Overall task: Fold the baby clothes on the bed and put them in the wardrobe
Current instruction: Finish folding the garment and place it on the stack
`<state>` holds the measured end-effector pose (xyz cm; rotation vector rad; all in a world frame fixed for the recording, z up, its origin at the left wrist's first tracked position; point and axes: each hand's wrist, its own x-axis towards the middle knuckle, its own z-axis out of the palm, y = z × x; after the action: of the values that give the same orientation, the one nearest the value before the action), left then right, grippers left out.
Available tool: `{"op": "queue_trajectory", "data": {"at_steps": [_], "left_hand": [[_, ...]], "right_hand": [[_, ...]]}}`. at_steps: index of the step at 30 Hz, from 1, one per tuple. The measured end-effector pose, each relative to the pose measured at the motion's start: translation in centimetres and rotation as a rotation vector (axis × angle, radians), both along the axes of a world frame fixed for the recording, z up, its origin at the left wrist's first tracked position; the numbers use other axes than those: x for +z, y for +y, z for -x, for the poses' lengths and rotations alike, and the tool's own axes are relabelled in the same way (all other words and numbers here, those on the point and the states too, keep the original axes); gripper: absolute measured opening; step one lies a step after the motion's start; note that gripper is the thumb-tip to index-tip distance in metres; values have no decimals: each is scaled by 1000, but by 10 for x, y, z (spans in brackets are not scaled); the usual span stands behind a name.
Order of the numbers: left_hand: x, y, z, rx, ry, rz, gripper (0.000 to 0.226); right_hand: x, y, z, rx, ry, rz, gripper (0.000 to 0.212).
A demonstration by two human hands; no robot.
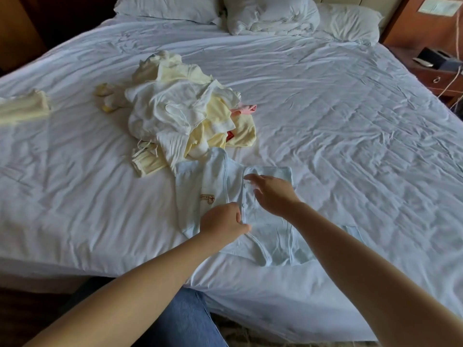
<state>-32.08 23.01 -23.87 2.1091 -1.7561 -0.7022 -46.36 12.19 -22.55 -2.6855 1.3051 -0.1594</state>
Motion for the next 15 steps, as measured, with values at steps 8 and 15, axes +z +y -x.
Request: {"op": "queue_trajectory", "data": {"at_steps": [8,15], "left_hand": [[-7,-16,14,-345,-89,331,29],[-39,-15,18,-482,-505,63,76]], "right_hand": [[-3,-7,42,-270,-55,-3,42],[-41,3,54,-236,137,-187,63]]}}
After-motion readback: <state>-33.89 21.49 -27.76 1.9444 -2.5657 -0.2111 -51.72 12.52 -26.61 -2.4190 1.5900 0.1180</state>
